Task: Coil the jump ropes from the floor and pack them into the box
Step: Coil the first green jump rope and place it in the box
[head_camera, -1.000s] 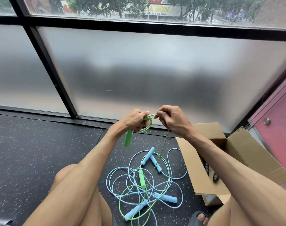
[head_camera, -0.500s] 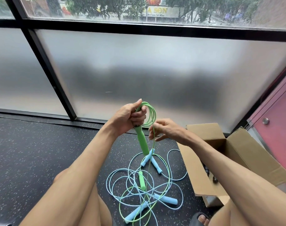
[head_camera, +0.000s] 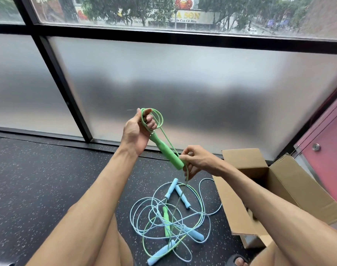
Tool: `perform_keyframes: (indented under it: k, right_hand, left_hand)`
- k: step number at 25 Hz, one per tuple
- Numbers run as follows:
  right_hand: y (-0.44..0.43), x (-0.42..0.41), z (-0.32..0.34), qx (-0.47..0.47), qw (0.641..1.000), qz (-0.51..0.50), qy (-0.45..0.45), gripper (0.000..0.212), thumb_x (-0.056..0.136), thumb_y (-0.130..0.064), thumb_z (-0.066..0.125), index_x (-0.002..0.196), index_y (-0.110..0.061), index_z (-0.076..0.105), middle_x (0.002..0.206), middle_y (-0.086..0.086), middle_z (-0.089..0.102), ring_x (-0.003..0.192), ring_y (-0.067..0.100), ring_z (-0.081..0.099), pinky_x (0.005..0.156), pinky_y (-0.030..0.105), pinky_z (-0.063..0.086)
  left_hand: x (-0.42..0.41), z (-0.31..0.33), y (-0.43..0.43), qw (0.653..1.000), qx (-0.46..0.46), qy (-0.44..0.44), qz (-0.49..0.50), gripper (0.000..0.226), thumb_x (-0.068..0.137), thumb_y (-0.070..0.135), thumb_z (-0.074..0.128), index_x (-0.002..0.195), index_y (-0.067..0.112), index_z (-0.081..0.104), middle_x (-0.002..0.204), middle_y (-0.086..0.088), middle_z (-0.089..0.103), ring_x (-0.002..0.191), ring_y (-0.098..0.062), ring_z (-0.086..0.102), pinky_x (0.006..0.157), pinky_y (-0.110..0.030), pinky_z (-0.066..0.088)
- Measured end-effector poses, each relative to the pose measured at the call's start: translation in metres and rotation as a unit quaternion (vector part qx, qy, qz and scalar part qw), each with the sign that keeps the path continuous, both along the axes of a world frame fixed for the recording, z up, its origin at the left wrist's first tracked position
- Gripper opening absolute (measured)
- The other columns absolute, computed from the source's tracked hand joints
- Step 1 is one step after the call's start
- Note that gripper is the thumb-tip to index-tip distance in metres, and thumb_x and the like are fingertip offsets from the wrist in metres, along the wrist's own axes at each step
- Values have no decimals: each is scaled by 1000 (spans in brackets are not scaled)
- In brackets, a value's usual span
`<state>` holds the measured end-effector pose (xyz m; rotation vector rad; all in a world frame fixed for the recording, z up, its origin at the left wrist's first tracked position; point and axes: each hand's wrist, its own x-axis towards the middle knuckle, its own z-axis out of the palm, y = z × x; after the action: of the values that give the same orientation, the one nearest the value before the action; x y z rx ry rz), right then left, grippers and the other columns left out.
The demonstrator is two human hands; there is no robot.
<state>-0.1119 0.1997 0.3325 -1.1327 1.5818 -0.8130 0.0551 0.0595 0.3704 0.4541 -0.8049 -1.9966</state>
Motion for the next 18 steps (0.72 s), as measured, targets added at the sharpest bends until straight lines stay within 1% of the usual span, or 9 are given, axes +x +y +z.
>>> perform_keyframes:
  k: [2, 3, 6, 9, 11, 13, 15, 17, 18]
  right_hand:
    - [-2, 0, 13, -40, 999, -21, 19, 13, 98, -15, 58, 93, -4, 53, 67, 15, 61, 46, 21, 57, 41, 28, 50]
    - [-3, 0, 18, -60, 998, -30, 20, 14, 97, -15, 60, 90, -4, 55, 63, 11, 58, 42, 17, 52, 38, 24, 44]
    - [-3, 1, 24, -89, 995, -34, 12, 17, 95, -19, 64, 89, -3, 59, 59, 4, 54, 40, 11, 42, 37, 21, 34]
    - [-2, 7, 21, -75, 997, -16, 10, 21, 98, -24, 60, 87, -6, 58, 58, 1, 48, 43, 11, 36, 40, 20, 29]
    - [-2, 12, 19, -84, 995, 9, 46, 23, 100, -25, 57, 83, -9, 58, 60, 1, 47, 47, 12, 35, 41, 21, 30]
    - [-1, 18, 19, -112, 987, 41, 111, 23, 100, -24, 55, 85, -8, 60, 61, 1, 50, 51, 12, 38, 45, 25, 34]
    - [1, 23, 19, -145, 974, 66, 161, 19, 99, -24, 55, 89, -9, 61, 64, 2, 51, 55, 13, 40, 50, 27, 36]
    - [2, 28, 20, -161, 967, 85, 177, 12, 97, -24, 58, 92, -14, 60, 67, 3, 48, 57, 13, 41, 51, 31, 40]
    - [2, 30, 21, -165, 966, 91, 177, 9, 97, -24, 59, 94, -16, 61, 68, 2, 47, 57, 12, 42, 51, 33, 43]
  left_hand:
    - [4, -2, -5, 998, 11, -7, 53, 41, 108, 29, 30, 87, 7, 58, 57, 3, 47, 45, -11, 37, 48, -22, 35]
    - [5, -3, -6, 997, 15, -12, 70, 41, 108, 28, 31, 86, 6, 58, 57, 2, 48, 45, -11, 38, 48, -22, 36]
    - [6, -4, -7, 995, 37, -8, 94, 40, 108, 26, 33, 86, 5, 59, 60, 0, 53, 47, -13, 43, 51, -24, 39]
    - [7, -5, -7, 991, 61, -9, 118, 39, 107, 26, 38, 88, 2, 63, 64, -5, 66, 52, -16, 61, 55, -25, 52]
    - [6, -5, -5, 991, 63, -8, 114, 38, 107, 25, 39, 90, 0, 63, 69, -10, 72, 60, -21, 70, 60, -27, 57]
    - [4, -5, -2, 994, 53, 7, 97, 38, 107, 24, 36, 93, -1, 61, 79, -16, 74, 72, -27, 74, 66, -31, 60]
    - [2, -6, -1, 996, 27, 3, 88, 36, 107, 23, 35, 97, -2, 60, 95, -23, 73, 88, -35, 73, 79, -37, 59]
    - [-2, -10, 1, 995, -18, -35, 93, 33, 106, 21, 39, 103, -4, 61, 108, -30, 69, 99, -41, 69, 90, -44, 56]
    - [-5, -12, 3, 992, -48, -66, 99, 32, 105, 20, 42, 105, -5, 61, 109, -31, 68, 100, -41, 69, 91, -45, 56]
